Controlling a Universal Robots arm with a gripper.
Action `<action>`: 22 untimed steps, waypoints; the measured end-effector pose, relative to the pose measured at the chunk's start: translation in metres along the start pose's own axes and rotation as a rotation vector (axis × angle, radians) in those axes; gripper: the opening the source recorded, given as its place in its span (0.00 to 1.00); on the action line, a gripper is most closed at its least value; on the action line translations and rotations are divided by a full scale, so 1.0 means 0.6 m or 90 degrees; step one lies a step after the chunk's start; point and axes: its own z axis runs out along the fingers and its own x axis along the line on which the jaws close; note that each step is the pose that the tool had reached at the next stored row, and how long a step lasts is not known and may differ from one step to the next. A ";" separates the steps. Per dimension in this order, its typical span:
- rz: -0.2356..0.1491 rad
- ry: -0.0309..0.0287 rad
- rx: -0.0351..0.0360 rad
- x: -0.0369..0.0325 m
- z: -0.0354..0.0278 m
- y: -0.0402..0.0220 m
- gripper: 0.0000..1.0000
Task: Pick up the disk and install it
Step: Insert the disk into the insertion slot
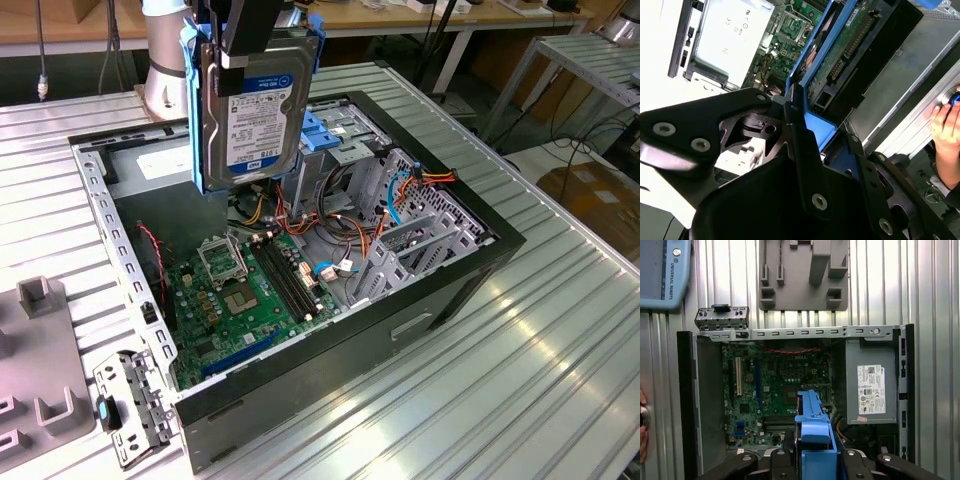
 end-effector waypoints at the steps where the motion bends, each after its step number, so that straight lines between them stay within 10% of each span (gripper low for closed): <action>1: 0.000 0.0000 0.0000 0.000 -0.002 0.000 0.37; 22: 0.000 0.0000 0.0000 -0.001 -0.006 -0.019 0.37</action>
